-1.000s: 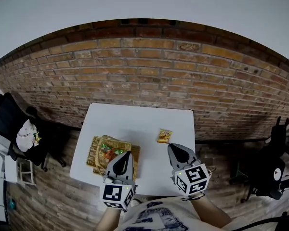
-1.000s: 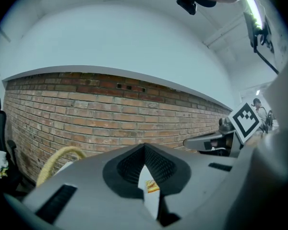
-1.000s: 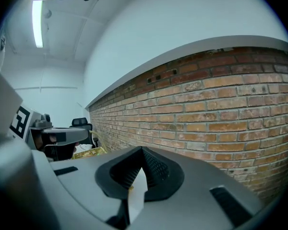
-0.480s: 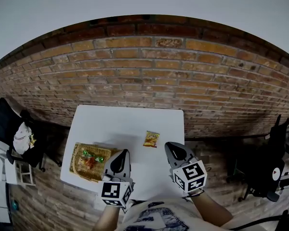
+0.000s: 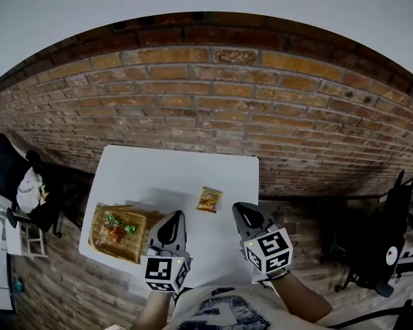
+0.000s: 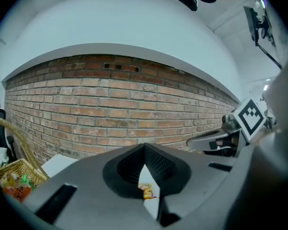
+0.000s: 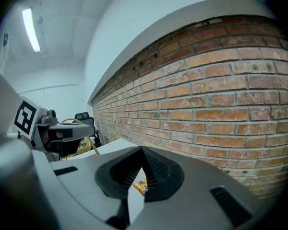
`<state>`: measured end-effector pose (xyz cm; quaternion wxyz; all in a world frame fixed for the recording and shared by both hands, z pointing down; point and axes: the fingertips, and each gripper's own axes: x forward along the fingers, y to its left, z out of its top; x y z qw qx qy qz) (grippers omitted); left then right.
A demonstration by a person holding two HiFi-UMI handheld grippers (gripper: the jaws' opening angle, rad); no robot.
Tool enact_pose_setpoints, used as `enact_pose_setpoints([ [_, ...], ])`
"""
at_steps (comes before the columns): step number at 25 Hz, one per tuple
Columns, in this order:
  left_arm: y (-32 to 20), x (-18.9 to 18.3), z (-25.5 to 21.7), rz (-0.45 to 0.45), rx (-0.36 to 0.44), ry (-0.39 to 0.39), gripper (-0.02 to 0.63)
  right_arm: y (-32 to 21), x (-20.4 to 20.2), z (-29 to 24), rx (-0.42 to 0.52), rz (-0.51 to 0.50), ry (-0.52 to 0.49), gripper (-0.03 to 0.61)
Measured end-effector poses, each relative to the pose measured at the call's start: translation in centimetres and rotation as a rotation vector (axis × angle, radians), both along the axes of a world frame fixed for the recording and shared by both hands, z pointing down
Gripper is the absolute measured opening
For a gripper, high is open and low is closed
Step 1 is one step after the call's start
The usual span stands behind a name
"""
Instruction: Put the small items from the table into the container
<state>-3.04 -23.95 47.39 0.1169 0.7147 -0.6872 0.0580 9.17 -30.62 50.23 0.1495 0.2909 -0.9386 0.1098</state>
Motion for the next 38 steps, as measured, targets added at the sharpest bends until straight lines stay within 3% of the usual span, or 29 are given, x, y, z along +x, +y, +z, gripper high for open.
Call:
enact_pose_setpoints([
  [12,-2.5,0.1,4.0,-0.015,-0.075,0.008,0.049,-1.7,-1.5,4.4,-0.06,-0.081,0.042,0.02],
  [19,-3.7,-0.4,6.8,-0.035,-0.106,0.023,0.049,-3.0,-3.3,8.8,-0.095,-0.159,0.124,0.027],
  [22,-3.9,-0.8,8.2,-0.046,-0.13,0.029,0.049,-3.2,-4.4,10.6,-0.12,-0.212,0.163,0.144],
  [38,-5.6,-2.1,10.8,-0.071,-0.187,0.055,0.049,-3.2,-8.4,18.5,-0.178,-0.46,0.351,0.394],
])
